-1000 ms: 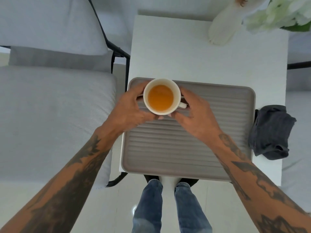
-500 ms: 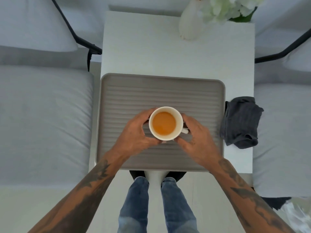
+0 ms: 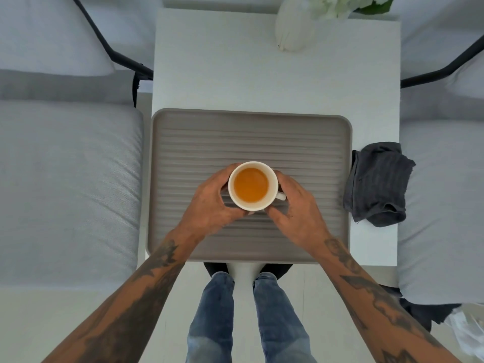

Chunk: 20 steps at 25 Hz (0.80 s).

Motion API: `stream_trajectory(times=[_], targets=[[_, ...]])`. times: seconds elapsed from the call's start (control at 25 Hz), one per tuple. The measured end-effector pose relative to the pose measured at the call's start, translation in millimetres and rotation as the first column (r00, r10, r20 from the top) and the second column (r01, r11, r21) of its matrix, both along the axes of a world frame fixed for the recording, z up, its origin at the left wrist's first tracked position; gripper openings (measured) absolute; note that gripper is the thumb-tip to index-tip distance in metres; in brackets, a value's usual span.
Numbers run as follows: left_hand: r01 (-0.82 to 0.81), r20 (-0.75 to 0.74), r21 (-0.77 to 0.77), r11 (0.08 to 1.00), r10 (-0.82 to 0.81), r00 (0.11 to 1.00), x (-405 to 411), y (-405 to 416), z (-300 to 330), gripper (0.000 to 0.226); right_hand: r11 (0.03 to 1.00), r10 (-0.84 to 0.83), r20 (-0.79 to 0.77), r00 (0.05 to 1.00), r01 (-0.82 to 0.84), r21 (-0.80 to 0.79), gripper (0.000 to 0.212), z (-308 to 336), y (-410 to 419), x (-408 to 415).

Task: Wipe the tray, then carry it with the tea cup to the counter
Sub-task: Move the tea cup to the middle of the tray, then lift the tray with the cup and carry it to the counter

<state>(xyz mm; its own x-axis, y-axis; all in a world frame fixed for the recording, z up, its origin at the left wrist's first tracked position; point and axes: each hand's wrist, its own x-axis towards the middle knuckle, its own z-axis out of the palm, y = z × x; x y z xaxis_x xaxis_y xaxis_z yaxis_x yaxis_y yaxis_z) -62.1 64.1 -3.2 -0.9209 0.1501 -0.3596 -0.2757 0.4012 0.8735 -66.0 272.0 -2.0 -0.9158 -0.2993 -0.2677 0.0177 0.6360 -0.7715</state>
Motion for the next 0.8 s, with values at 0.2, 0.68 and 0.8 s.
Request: stream_trajectory(times=[0.2,0.68,0.8], targets=[[0.05,-0.009,-0.104,0.993,-0.051,0.999,2,-5,-8,0.102,1.0,0.014,0.021,1.0,-0.015,0.018,0.068,0,6,-2],[-0.381,-0.358,-0.418,0.825,0.236,0.903,47,-90,6,0.032,0.844,-0.517,-0.117,0.848,0.528,0.094,0.024,-8,106,2],[-0.397,-0.356,-0.397,0.828,0.26,0.898,41,-89,-1,0.032,0.848,-0.458,-0.206,0.865,0.495,0.188,0.026,-7,97,2]])
